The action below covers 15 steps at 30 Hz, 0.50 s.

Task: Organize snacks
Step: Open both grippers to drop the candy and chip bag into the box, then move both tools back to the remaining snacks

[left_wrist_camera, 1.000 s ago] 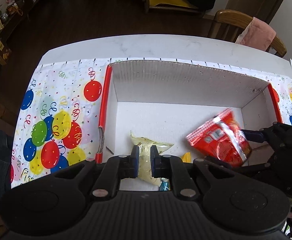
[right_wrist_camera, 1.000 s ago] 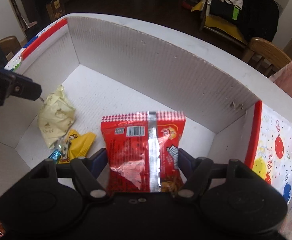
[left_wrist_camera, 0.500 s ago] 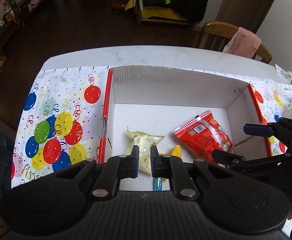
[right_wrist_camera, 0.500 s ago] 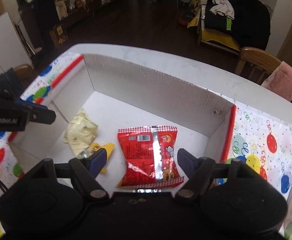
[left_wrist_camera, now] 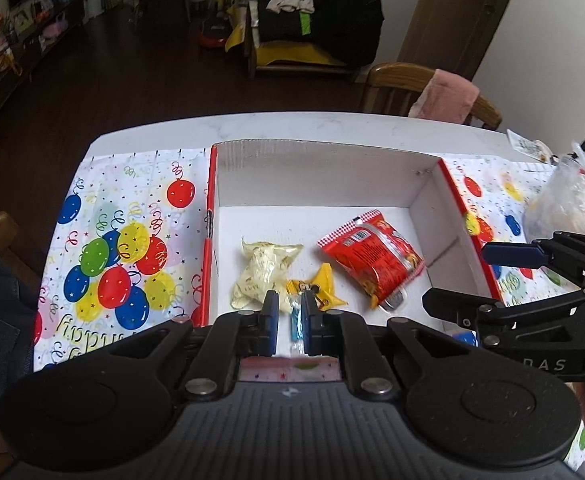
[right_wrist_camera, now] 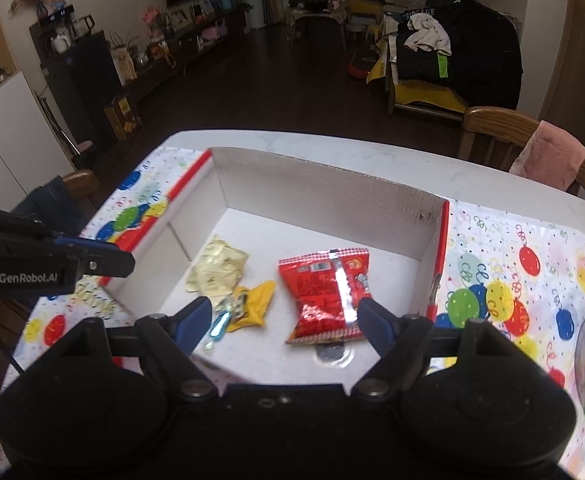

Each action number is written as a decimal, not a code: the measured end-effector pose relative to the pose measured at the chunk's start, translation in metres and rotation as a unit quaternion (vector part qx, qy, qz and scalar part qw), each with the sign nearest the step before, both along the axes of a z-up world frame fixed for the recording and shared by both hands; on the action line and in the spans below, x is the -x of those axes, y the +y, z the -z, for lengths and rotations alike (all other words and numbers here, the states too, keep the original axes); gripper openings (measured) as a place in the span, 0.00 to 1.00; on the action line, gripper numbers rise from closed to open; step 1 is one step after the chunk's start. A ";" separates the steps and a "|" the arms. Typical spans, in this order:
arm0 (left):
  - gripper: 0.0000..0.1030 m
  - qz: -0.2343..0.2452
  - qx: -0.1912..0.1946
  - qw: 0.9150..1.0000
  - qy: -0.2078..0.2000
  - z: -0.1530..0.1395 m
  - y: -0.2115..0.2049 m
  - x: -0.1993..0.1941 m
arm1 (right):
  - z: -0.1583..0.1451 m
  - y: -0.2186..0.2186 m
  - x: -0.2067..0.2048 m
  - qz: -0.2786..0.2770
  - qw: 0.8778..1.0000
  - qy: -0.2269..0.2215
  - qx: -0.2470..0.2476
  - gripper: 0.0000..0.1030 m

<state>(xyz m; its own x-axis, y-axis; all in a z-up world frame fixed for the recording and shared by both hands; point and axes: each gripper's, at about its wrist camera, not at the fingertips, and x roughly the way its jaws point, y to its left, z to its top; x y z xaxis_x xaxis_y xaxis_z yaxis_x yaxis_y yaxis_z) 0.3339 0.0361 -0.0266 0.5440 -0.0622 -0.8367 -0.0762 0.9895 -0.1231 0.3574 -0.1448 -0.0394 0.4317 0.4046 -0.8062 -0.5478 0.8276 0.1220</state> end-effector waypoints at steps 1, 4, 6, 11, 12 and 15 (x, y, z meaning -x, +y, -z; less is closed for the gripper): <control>0.11 0.003 -0.001 1.000 -0.004 -0.002 0.000 0.005 | -0.003 -0.001 0.005 0.001 1.000 -0.002 -0.003 0.78; 0.11 0.009 -0.003 1.000 -0.014 -0.009 -0.001 0.022 | -0.010 -0.004 0.023 0.003 1.000 -0.008 -0.011 0.79; 0.11 0.011 -0.002 1.000 -0.021 -0.013 -0.001 0.033 | -0.014 -0.005 0.036 0.007 1.000 -0.013 -0.016 0.80; 0.11 0.018 0.001 0.999 -0.035 -0.020 -0.003 0.062 | -0.022 -0.011 0.063 0.014 0.999 -0.015 -0.036 0.82; 0.11 0.022 0.003 0.999 -0.038 -0.021 -0.003 0.068 | -0.024 -0.012 0.068 0.015 0.999 -0.015 -0.040 0.83; 0.12 0.032 -0.006 0.998 -0.046 -0.022 -0.005 0.085 | -0.026 -0.015 0.085 0.020 0.998 -0.015 -0.052 0.85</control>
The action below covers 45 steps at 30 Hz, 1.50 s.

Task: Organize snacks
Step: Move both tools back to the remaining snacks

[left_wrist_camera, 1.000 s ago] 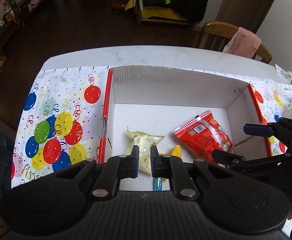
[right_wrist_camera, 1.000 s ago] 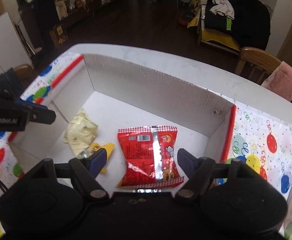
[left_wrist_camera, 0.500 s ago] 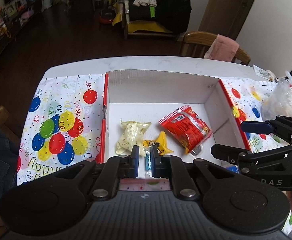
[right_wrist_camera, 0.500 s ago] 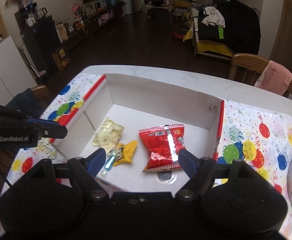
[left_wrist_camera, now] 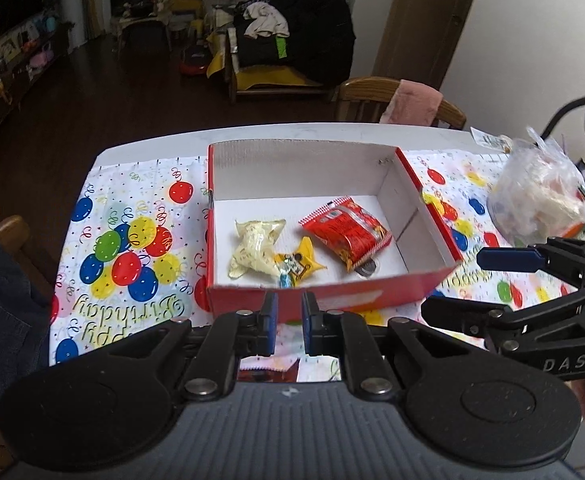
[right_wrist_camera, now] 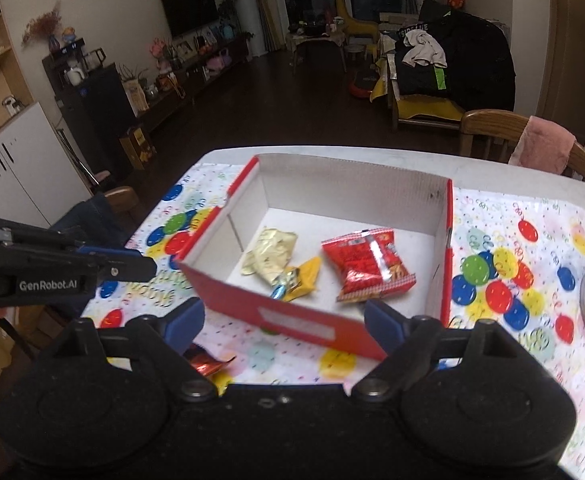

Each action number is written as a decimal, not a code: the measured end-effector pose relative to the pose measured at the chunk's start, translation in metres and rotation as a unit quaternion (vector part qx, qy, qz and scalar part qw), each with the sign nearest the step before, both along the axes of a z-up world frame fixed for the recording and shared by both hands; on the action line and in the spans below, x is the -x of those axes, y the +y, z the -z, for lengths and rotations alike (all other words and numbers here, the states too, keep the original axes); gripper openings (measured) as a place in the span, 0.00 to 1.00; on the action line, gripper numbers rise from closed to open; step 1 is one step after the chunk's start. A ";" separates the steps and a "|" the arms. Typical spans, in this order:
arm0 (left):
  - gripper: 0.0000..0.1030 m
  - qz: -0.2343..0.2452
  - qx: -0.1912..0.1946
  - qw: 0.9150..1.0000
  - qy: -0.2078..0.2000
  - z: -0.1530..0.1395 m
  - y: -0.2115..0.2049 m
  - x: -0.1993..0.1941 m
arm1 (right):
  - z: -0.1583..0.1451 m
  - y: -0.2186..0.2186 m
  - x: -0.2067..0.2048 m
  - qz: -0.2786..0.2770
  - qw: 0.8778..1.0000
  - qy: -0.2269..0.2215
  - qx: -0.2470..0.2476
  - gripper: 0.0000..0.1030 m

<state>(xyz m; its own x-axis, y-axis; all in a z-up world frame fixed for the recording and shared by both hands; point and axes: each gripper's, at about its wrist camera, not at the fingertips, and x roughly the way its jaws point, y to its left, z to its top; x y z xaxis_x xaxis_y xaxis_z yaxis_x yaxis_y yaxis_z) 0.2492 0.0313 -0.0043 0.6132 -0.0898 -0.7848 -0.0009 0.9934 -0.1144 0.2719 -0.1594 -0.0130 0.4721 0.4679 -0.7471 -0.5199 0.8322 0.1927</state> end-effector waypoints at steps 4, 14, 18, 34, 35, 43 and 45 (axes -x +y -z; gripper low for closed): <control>0.13 0.013 -0.005 1.000 -0.006 0.001 -0.002 0.020 | -0.002 -0.001 0.021 0.000 1.000 -0.003 -0.007 0.87; 0.28 0.013 0.007 1.000 -0.005 0.010 0.008 0.065 | 0.001 -0.003 0.062 0.004 1.000 -0.003 -0.022 0.88; 0.48 0.008 0.005 1.000 -0.003 0.019 0.013 0.082 | 0.011 -0.005 0.079 0.000 1.000 -0.001 -0.026 0.92; 0.79 0.027 0.008 1.000 -0.005 0.053 0.021 0.142 | 0.047 -0.013 0.126 0.012 0.998 0.031 -0.046 1.00; 0.82 0.036 0.011 0.999 -0.004 0.055 0.022 0.146 | 0.049 -0.014 0.128 0.011 0.998 0.037 -0.050 1.00; 0.83 0.153 -0.027 0.987 0.033 0.088 0.007 0.173 | 0.067 -0.016 0.145 0.010 0.996 0.076 -0.049 1.00; 0.83 0.188 -0.024 0.981 0.043 0.097 0.003 0.178 | 0.071 -0.018 0.149 0.012 0.996 0.081 -0.047 1.00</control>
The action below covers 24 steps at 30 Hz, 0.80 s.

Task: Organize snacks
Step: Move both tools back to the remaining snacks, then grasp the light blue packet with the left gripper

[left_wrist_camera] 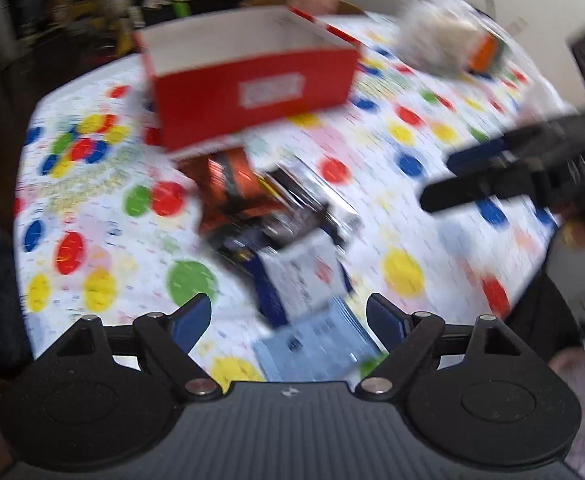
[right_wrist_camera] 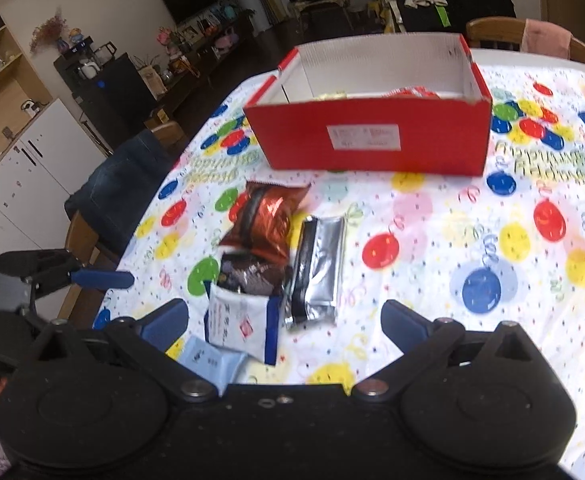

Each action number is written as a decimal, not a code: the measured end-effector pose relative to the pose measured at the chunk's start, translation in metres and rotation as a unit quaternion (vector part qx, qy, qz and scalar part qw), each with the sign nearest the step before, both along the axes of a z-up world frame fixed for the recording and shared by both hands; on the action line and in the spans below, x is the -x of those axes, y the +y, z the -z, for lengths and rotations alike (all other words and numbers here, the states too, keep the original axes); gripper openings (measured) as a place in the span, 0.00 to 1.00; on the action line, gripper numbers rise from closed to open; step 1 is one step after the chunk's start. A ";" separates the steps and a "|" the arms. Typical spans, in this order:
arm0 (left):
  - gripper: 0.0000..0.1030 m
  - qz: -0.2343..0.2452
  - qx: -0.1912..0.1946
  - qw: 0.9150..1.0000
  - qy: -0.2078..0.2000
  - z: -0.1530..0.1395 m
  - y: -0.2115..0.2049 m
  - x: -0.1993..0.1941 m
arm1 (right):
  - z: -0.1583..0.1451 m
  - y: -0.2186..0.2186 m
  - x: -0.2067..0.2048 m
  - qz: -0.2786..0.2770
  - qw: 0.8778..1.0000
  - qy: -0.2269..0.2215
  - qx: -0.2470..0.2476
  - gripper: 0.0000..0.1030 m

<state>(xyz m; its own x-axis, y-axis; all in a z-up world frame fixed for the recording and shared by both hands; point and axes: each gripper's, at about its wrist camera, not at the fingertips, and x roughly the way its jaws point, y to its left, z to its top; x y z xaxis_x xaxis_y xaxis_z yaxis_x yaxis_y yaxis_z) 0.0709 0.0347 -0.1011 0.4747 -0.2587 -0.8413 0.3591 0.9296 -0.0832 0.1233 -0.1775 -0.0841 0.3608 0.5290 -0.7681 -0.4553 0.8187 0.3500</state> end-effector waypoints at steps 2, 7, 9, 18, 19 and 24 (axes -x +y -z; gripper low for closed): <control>0.83 0.033 0.006 0.999 0.022 0.008 -0.003 0.001 | 0.003 -0.002 0.002 0.003 1.000 0.007 -0.002 1.00; 0.83 0.089 -0.005 0.995 0.051 0.024 -0.013 0.001 | 0.012 -0.005 0.006 0.013 0.999 0.035 -0.016 1.00; 0.83 0.115 -0.020 0.992 0.046 0.027 -0.018 0.002 | 0.014 -0.005 0.007 0.018 0.999 0.042 -0.017 1.00; 0.79 0.242 -0.093 0.965 0.045 0.044 -0.049 -0.001 | 0.023 -0.010 0.014 0.042 0.997 0.063 -0.020 1.00; 0.77 0.251 -0.099 0.962 0.046 0.047 -0.053 -0.002 | 0.024 -0.011 0.015 0.045 0.997 0.065 -0.020 1.00; 0.64 0.280 -0.117 0.951 0.052 0.058 -0.063 -0.009 | 0.028 -0.016 0.022 0.051 0.996 0.071 -0.015 1.00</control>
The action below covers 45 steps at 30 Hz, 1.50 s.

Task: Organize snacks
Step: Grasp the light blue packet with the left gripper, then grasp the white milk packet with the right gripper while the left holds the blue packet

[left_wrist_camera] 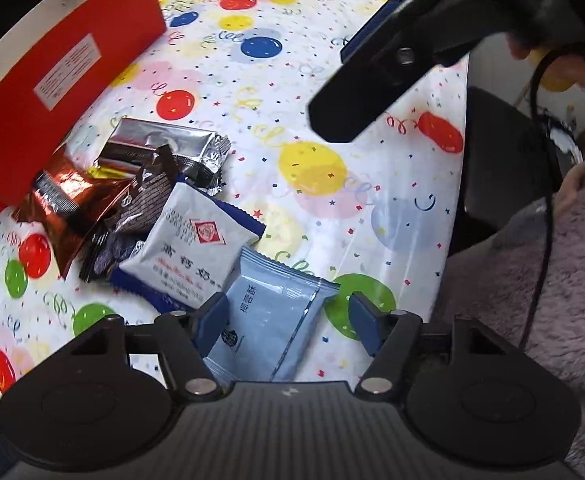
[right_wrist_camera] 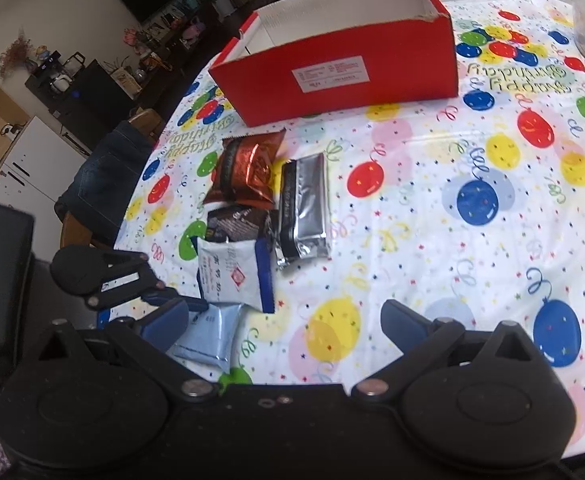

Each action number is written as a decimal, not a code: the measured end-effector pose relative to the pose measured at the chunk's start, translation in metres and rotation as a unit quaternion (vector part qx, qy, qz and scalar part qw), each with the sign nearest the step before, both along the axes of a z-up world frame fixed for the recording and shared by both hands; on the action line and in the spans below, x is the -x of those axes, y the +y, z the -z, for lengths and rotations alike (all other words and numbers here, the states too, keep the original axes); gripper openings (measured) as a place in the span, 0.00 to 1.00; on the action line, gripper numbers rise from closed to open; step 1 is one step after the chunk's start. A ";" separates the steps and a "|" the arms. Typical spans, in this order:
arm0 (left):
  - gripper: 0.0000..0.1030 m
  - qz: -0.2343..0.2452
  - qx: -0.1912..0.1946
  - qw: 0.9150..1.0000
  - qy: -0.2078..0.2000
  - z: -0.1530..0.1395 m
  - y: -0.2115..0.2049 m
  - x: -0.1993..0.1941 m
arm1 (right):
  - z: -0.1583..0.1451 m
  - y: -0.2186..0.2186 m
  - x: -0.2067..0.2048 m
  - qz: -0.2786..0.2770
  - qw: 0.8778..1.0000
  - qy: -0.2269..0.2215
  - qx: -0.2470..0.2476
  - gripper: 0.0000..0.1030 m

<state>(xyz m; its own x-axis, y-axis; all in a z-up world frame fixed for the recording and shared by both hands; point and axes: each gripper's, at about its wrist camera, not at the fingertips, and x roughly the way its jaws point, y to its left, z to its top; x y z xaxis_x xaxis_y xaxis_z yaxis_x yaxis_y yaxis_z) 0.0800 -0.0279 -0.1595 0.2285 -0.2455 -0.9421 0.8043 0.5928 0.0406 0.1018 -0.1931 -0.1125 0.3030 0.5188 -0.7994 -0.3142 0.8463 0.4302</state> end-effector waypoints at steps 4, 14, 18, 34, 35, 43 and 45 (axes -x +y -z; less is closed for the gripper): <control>0.64 0.002 -0.002 1.000 0.004 0.003 0.000 -0.009 | 0.003 -0.004 0.003 0.008 1.000 0.008 0.001 1.00; 0.58 -0.024 0.004 0.999 0.028 0.013 0.005 -0.019 | 0.005 -0.007 0.000 0.020 1.000 0.017 -0.005 1.00; 0.52 -0.062 0.017 0.998 0.024 0.012 0.014 -0.016 | 0.006 -0.003 -0.002 0.014 1.000 0.017 -0.002 0.99; 0.46 -0.370 0.093 0.924 0.003 -0.001 0.086 0.008 | 0.011 0.045 -0.009 -0.046 0.998 -0.012 0.041 0.98; 0.46 -0.388 0.097 0.917 0.003 -0.002 0.092 0.011 | 0.013 0.051 -0.010 -0.048 0.998 -0.013 0.044 0.98; 0.46 -0.474 0.088 0.876 -0.008 -0.006 0.128 0.035 | 0.031 0.093 -0.021 -0.008 0.998 -0.004 0.069 0.92; 0.46 -0.488 0.090 0.868 -0.009 -0.006 0.134 0.039 | 0.033 0.102 -0.023 0.007 0.997 -0.006 0.076 0.92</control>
<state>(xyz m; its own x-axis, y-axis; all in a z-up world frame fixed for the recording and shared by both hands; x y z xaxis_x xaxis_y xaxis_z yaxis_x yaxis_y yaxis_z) 0.0413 0.1066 -0.1534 0.4238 -0.0696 -0.9031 -0.0838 0.9897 -0.1157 0.1249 -0.0913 -0.1456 0.3193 0.3872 -0.8649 -0.3068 0.9058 0.2923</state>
